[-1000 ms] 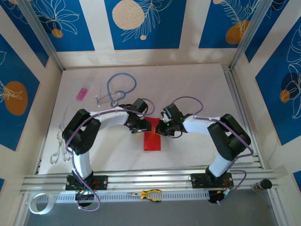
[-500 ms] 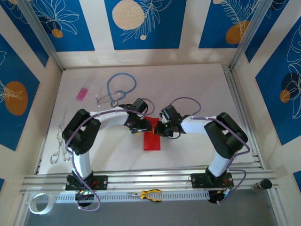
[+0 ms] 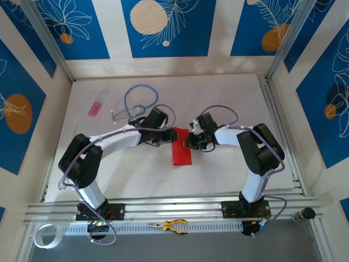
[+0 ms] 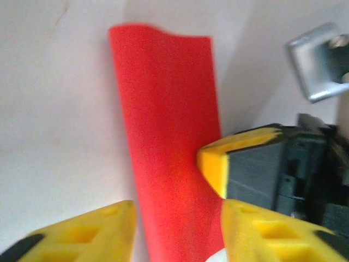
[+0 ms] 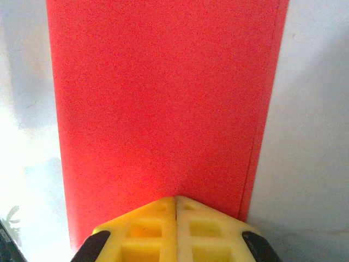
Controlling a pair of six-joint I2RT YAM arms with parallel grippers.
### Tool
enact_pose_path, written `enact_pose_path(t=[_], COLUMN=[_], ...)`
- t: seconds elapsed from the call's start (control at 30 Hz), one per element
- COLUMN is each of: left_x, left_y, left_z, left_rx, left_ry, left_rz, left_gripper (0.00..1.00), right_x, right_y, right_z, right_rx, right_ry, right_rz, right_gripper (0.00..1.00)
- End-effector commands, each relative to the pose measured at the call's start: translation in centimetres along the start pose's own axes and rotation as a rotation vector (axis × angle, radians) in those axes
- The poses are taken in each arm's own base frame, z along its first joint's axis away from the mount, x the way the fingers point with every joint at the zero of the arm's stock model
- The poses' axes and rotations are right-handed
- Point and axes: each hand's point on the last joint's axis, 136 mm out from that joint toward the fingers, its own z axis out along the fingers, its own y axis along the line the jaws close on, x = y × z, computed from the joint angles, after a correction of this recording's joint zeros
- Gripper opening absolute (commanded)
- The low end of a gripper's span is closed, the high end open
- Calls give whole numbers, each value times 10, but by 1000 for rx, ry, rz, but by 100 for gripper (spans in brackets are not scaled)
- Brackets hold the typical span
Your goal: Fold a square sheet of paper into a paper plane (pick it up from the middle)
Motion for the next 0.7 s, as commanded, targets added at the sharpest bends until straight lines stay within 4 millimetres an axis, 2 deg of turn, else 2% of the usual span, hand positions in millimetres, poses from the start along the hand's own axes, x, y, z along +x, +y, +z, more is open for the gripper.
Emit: enact_pose_path(t=[0.0, 0.17, 0.27, 0.47, 0.67], left_x=[-11, -11, -7, 0, 8], left_y=[-16, -37, -42, -33, -17], left_z=[1, 19, 33, 54, 60], left_rx=[155, 302, 363, 366, 304], left_ry=[-9, 50, 83, 111, 119], left_rz=[-14, -6, -13, -33, -32], left_gripper=[33, 11, 1, 0, 0], right_x=[20, 18, 19, 21, 22], right_y=[-41, -42, -44, -46, -48], right_z=[3, 2, 3, 2, 2], right_rx=[134, 127, 131, 142, 151], right_ry=[82, 82, 88, 88, 85], right_rz=[11, 17, 25, 30, 34], right_gripper=[0, 0, 0, 0, 0])
